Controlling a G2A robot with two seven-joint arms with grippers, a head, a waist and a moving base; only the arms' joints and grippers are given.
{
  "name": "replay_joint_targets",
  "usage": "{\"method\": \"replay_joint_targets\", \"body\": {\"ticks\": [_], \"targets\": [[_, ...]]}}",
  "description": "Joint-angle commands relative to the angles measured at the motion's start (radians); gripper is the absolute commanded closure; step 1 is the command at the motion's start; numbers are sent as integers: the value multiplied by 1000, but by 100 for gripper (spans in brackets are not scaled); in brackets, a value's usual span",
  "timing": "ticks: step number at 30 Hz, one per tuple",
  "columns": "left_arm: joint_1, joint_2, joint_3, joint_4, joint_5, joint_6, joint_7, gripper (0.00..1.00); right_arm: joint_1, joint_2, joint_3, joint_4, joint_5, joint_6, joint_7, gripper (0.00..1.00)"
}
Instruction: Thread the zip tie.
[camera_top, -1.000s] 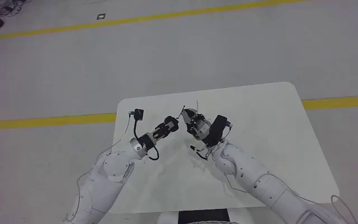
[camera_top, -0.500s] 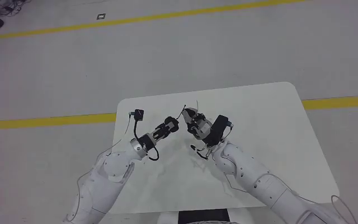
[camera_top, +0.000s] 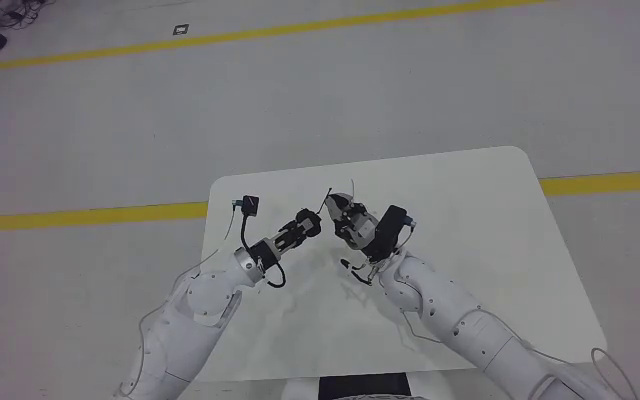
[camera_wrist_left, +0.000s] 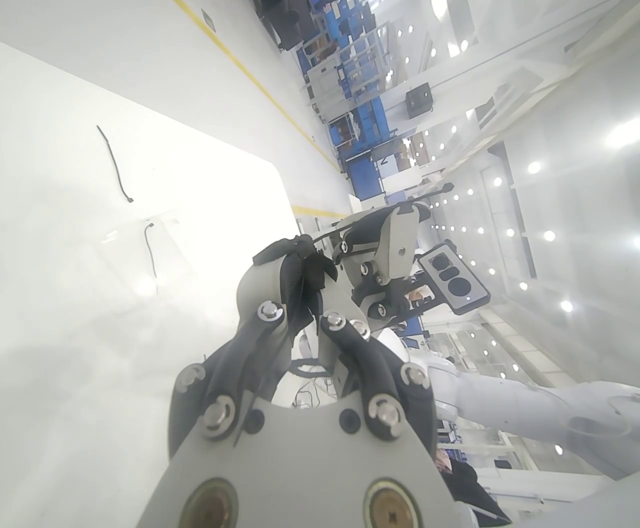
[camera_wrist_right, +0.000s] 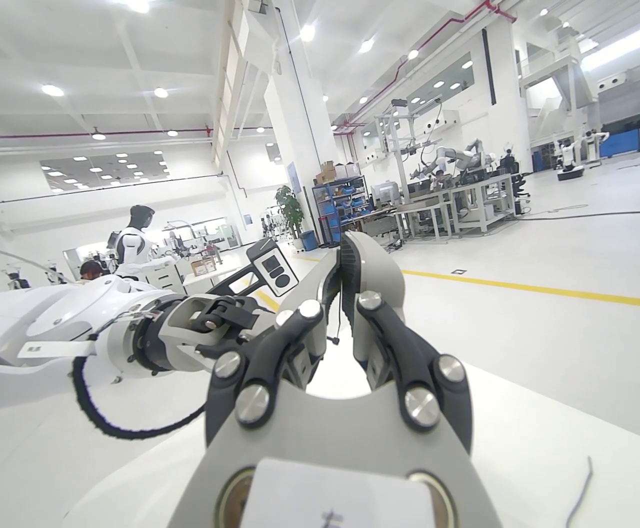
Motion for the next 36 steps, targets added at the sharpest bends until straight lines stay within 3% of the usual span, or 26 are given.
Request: {"method": "replay_joint_targets", "body": {"ticks": [1,36], "targets": [[0,0,0,1,0,0,0,100,0,0,-1,1,1,0,1,100],[6,-3,-13,-2,-34,-21,-18,100,6,5,-32,7,106,0,-34,100]]}}
